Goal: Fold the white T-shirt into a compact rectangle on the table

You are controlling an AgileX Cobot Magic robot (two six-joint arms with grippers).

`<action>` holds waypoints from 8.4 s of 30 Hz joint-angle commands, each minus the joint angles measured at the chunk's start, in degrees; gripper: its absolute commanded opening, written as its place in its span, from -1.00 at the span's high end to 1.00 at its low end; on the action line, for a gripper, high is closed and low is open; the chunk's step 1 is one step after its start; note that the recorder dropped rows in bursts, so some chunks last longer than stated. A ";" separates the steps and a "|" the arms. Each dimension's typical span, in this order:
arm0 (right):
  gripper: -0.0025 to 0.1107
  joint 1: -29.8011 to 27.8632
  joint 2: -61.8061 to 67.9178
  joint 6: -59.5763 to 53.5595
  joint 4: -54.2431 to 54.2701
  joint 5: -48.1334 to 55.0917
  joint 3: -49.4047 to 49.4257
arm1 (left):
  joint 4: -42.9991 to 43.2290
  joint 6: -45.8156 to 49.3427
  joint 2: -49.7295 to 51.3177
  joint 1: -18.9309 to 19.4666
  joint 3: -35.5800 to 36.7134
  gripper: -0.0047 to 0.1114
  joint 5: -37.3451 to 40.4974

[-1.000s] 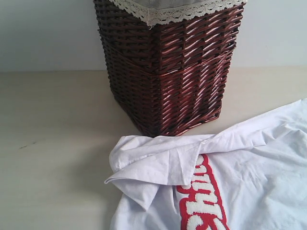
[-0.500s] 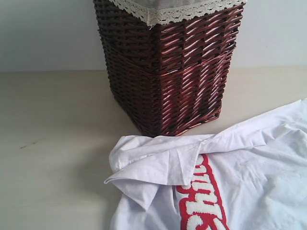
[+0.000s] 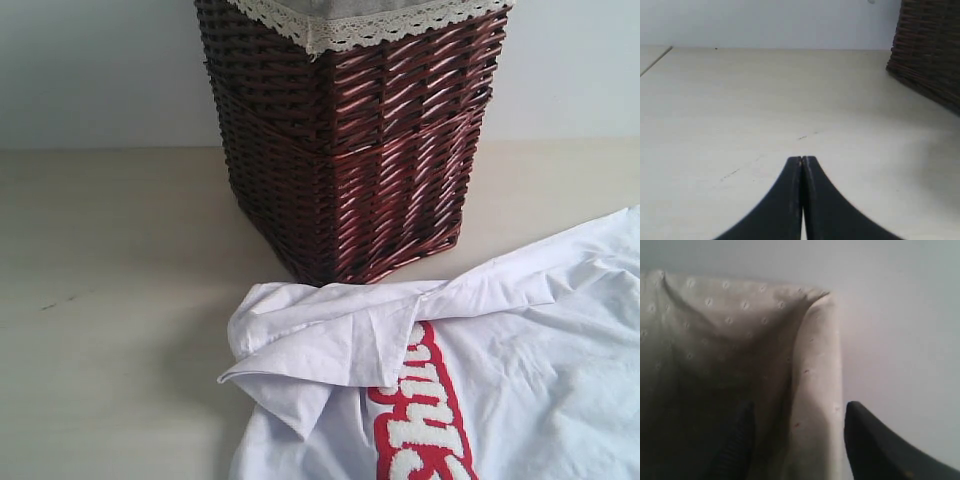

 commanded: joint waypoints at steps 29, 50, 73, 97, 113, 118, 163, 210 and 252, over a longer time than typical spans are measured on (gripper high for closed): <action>0.48 3.42 -5.51 17.24 -28.20 1.02 -0.54 | 0.08 0.16 -0.35 -0.02 -0.20 0.92 -0.39; 0.02 9.79 -11.28 6.69 -8.62 30.31 0.20 | 0.08 0.16 -0.35 -0.02 -0.20 0.92 -0.39; 0.21 29.42 -2.56 28.07 -32.52 0.66 0.20 | 0.08 0.16 -0.35 -0.02 -0.20 0.92 -0.39; 0.25 29.42 -10.95 51.70 -75.64 17.17 0.20 | 0.08 0.16 -0.35 -0.02 -0.20 0.92 -0.39; 0.25 18.95 -15.93 57.03 -89.13 22.38 0.20 | 0.08 0.16 -0.35 -0.02 -0.20 0.92 -0.39; 0.25 18.30 -15.93 52.85 -84.53 26.57 0.20 | 0.08 0.16 -0.35 -0.02 -0.20 0.92 -0.39; 0.96 18.41 -20.00 56.45 -86.24 17.18 24.38 | 0.08 0.16 -0.35 -0.02 -0.20 0.92 -0.39; 0.96 18.30 -100.10 34.45 -31.06 -45.14 104.00 | 0.08 0.16 -0.35 -0.02 -0.20 0.92 -0.39; 0.96 16.38 -108.06 78.52 -64.72 -20.20 104.00 | 0.08 0.16 -0.35 -0.02 -0.20 0.92 -0.39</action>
